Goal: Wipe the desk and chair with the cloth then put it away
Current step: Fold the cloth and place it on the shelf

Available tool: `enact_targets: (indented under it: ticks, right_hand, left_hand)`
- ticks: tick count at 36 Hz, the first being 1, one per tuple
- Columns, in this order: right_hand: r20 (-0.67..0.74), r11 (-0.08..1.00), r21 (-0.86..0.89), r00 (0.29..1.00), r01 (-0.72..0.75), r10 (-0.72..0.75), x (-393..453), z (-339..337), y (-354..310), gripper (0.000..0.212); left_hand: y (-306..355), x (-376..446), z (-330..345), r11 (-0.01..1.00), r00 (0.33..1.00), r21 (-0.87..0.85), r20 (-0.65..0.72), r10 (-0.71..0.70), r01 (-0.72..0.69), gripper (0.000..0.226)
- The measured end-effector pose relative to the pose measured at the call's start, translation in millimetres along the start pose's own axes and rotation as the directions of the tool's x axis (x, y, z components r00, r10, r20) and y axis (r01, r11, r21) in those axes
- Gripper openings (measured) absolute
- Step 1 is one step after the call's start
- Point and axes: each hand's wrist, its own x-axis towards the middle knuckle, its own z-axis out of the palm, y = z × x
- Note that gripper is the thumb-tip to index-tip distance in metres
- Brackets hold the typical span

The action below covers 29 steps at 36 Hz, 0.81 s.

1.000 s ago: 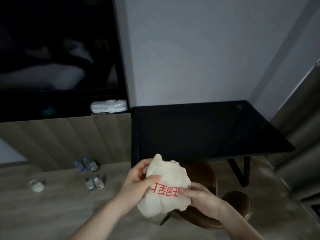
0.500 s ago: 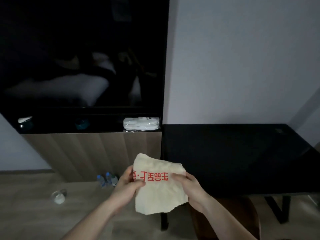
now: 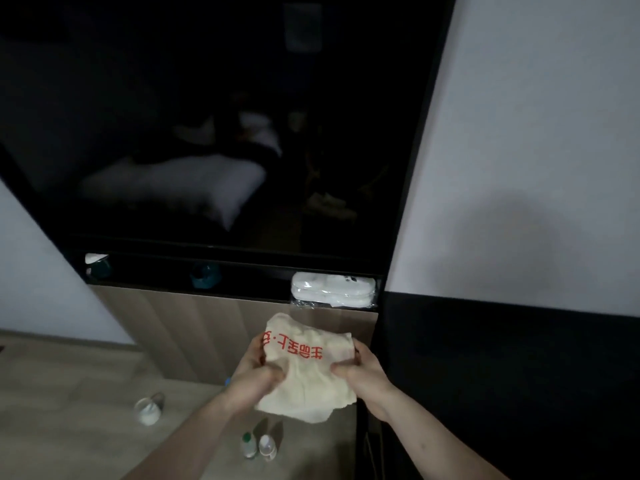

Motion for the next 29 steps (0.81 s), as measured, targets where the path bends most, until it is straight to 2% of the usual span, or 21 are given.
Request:
enact_targets:
  ticks: [4, 8, 12, 14, 16, 19, 22, 26, 29]
  right_hand:
    - [-0.02, 0.999, -0.045, 1.0, 0.021, -0.022, 48.3, 30.0, -9.0, 0.049]
    - [-0.079, 0.995, -0.092, 0.996, 0.035, -0.042, 99.4, 66.1, -10.9, 0.044]
    - [-0.12, 0.997, -0.075, 0.993, -0.033, 0.023, 163.8, 101.3, -3.6, 0.053]
    - [-0.138, 0.995, -0.082, 0.989, -0.056, 0.045, 191.6, 115.3, -2.7, 0.046]
    - [-0.126, 0.996, -0.042, 0.99, -0.077, 0.071, 215.4, 129.0, -5.8, 0.043]
    - [-0.1, 0.993, -0.002, 0.988, -0.114, 0.114, 253.1, 144.8, -10.0, 0.055]
    - [-0.168, 0.993, 0.078, 0.981, -0.088, 0.1, 296.8, 154.3, -5.2, 0.066]
    - [-0.237, 0.997, 0.0, 0.969, -0.074, 0.072, 339.7, 166.8, -10.3, 0.062]
    - [-0.333, 0.991, -0.118, 0.943, -0.062, 0.02, 371.6, 177.6, -7.2, 0.04]
  left_hand:
    - [4.4, 46.8, -30.3, 0.996, 0.996, -0.069, -0.069, -0.061, 0.056, 0.081]
    - [5.9, 96.2, -63.5, 0.989, 0.99, -0.107, -0.083, -0.112, 0.103, 0.078]
    - [10.9, 149.0, -95.1, 0.995, 0.988, -0.053, -0.121, -0.094, 0.089, 0.072]
    - [10.5, 174.7, -108.3, 0.989, 0.982, -0.004, -0.122, -0.145, 0.145, 0.063]
    - [5.9, 203.7, -121.0, 0.979, 0.975, 0.073, -0.137, -0.177, 0.188, 0.065]
    - [0.8, 244.9, -134.5, 0.975, 0.967, 0.148, -0.216, -0.132, 0.166, 0.061]
    - [0.5, 285.8, -143.7, 0.981, 0.974, 0.149, -0.206, -0.095, 0.128, 0.056]
    - [-8.4, 340.5, -158.9, 0.997, 0.959, 0.062, -0.283, -0.029, 0.049, 0.055]
    - [-19.4, 363.3, -168.7, 0.962, 0.981, 0.272, -0.193, 0.023, 0.03, 0.065]
